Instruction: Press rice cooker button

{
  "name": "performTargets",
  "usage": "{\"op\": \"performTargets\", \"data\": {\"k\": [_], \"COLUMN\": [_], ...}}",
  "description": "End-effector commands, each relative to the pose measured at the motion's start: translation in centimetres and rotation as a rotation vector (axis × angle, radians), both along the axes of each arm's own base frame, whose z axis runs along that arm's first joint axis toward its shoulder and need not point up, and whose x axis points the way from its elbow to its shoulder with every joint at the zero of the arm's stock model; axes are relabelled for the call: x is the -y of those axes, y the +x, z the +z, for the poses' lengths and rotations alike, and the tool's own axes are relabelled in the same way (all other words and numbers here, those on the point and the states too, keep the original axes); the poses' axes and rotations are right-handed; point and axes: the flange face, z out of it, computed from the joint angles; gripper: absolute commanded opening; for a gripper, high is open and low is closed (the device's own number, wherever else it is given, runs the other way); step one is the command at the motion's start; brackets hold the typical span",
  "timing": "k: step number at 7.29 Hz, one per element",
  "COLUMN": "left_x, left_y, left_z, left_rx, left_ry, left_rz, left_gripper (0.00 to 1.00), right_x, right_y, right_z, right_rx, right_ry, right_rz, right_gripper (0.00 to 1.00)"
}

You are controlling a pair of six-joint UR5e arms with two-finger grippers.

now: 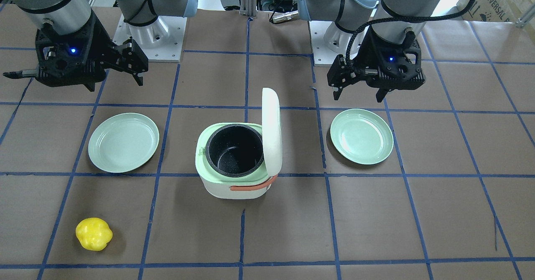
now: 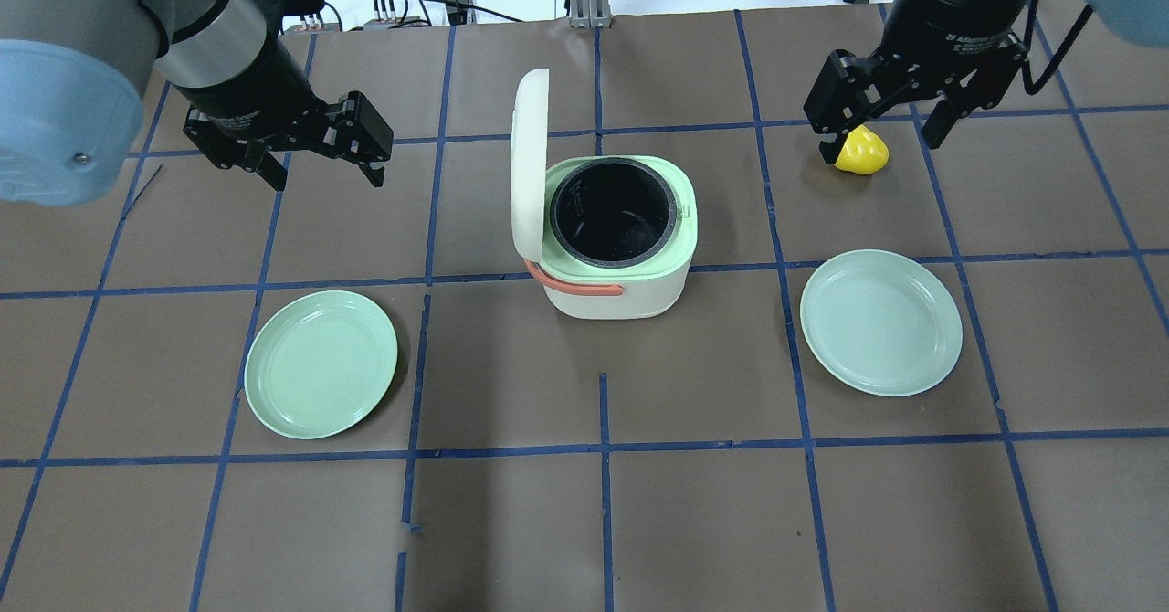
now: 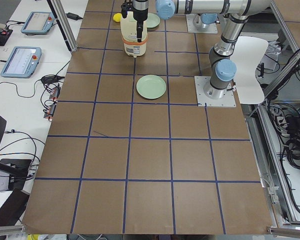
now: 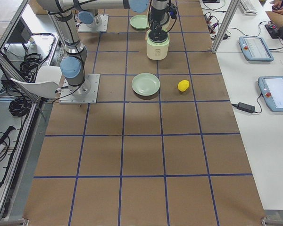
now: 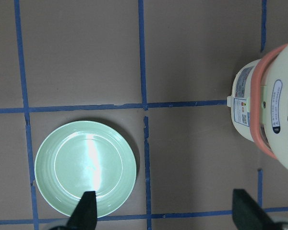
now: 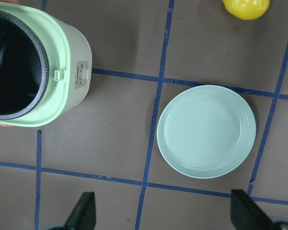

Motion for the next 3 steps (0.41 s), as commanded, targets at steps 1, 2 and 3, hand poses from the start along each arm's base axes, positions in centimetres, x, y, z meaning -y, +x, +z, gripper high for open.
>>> {"op": "performTargets", "data": {"k": [1,2,3], "left_x": [0.00,0.00,0.02], "left_y": [-0.01,-0.01,0.06], "left_z": [0.00,0.00,0.00], "left_rx": [-0.001,-0.001,-0.001], "left_ry": [0.000,0.000,0.000], "left_rz": [0.000,0.000,0.001], "left_gripper": [1.00,1.00,1.00], "right_x": [-0.26,-0.28,-0.18], "right_y": [0.04,0.07,0.07], "right_z": [-0.27,-0.04,-0.19], "right_rx": [-0.005,-0.004,-0.004], "right_ry": [-0.010,-0.013,-0.010], "right_rz": [-0.062,-0.099,-0.099], "right_gripper": [1.00,1.00,1.00]}}
